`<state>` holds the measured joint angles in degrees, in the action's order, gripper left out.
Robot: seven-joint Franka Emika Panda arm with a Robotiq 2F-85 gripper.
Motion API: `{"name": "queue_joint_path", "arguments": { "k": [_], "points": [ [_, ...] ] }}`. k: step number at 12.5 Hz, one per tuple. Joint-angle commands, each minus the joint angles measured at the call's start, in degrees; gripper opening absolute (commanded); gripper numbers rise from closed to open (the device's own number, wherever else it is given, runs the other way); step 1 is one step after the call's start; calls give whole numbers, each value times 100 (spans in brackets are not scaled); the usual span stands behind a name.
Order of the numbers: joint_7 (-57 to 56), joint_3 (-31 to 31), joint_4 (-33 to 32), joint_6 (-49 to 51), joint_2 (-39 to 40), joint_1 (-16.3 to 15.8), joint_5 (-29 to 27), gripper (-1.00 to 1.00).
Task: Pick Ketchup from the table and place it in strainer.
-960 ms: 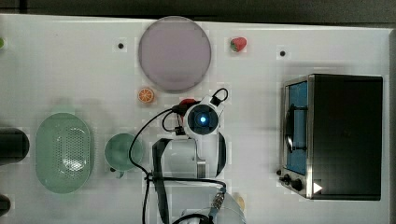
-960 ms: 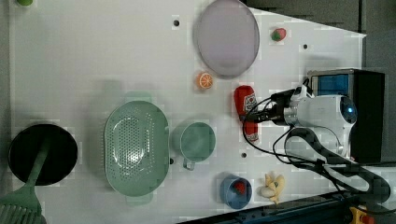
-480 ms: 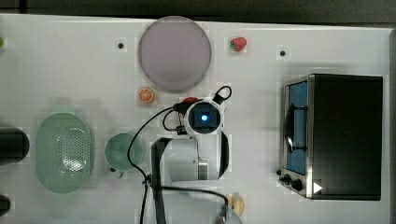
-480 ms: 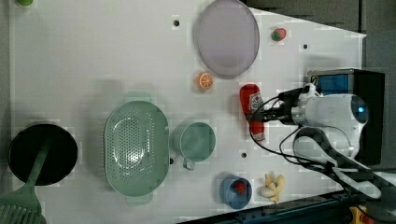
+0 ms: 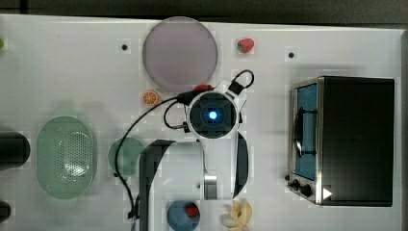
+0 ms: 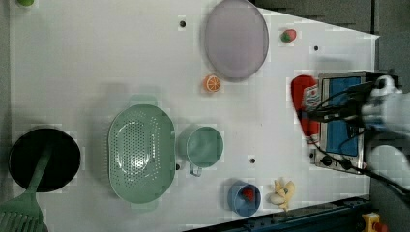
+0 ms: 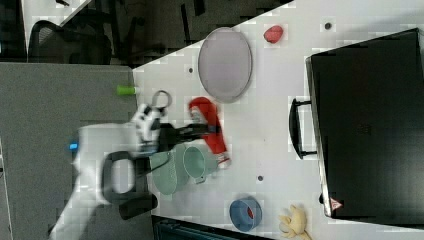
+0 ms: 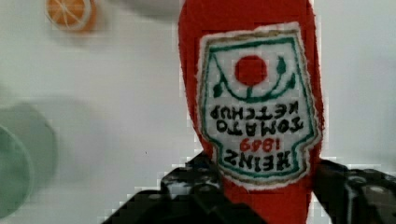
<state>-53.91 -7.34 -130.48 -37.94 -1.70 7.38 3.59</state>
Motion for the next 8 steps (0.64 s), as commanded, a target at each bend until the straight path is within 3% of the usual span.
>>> {"name": "queue_joint_path", "arguments": {
  "k": [1, 4, 8],
  "points": [
    [-126, -66, 446, 975, -388, -28, -40, 18],
    [502, -354, 752, 1586, -610, -112, -205, 18],
    [1858, -1069, 920, 1623, -558, -312, -588, 18]
  ]
}}
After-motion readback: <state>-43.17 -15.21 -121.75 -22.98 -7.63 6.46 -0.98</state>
